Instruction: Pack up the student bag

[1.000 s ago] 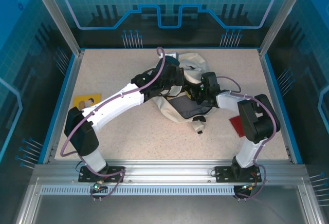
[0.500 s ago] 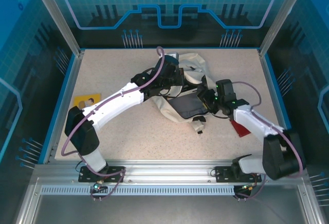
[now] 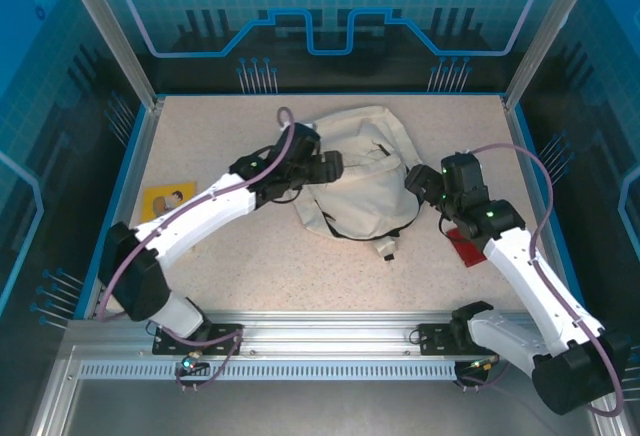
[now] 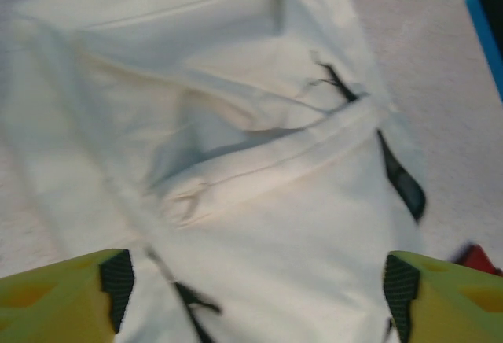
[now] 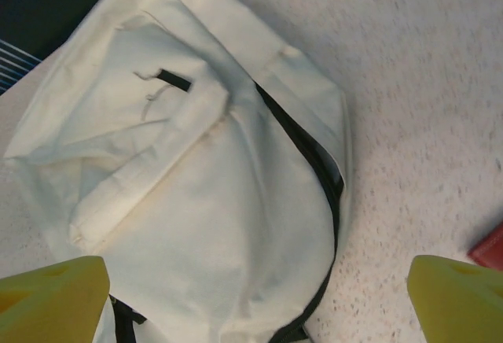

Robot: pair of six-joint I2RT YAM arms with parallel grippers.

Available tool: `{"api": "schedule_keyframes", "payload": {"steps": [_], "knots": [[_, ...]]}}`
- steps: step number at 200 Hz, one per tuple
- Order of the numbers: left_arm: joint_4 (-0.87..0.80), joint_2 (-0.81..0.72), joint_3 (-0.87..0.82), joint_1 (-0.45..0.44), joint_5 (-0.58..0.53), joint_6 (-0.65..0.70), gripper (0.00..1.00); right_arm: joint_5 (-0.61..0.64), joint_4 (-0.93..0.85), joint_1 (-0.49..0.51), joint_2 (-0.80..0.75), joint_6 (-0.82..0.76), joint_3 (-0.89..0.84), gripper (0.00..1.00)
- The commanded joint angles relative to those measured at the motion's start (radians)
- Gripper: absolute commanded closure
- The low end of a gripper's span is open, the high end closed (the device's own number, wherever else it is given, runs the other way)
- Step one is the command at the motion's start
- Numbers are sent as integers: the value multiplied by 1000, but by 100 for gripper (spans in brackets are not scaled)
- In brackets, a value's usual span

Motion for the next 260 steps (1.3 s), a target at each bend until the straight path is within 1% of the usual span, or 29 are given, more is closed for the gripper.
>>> {"api": "schedule_keyframes", "payload": {"steps": [1, 14, 23, 40, 72, 94, 116, 159, 178, 187, 220, 260], "knots": [[-86, -95, -96, 78, -123, -24, 10, 15, -35, 22, 43, -95, 63, 0], [-118, -138, -165, 132, -169, -43, 4, -12, -18, 38, 75, -98, 76, 0], [-134, -163, -212, 174, -197, -53, 2, -32, 0, 50, 96, -94, 80, 0], [-165, -209, -292, 269, -212, -84, 1, -62, 30, 75, 141, -84, 89, 0], [-146, -279, -427, 442, -216, -147, 1, -97, 55, 118, 224, -68, 124, 0], [-98, -291, -490, 561, -161, -186, 1, -117, 63, 141, 263, -61, 143, 0], [-55, -274, -528, 660, -96, -198, 1, -125, 60, 159, 280, -52, 155, 0], [57, -200, -569, 820, 130, -191, 1, -133, 55, 170, 282, -40, 151, 0], [82, -154, -564, 860, 193, -179, 1, -140, 55, 173, 281, -36, 151, 0], [85, -127, -554, 869, 204, -168, 1, -143, 55, 174, 283, -35, 152, 0], [41, -31, -483, 870, 194, -128, 1, -148, 51, 177, 294, -35, 165, 1], [46, 52, -472, 867, 306, -143, 1, -162, 56, 179, 296, -13, 170, 1]]}}
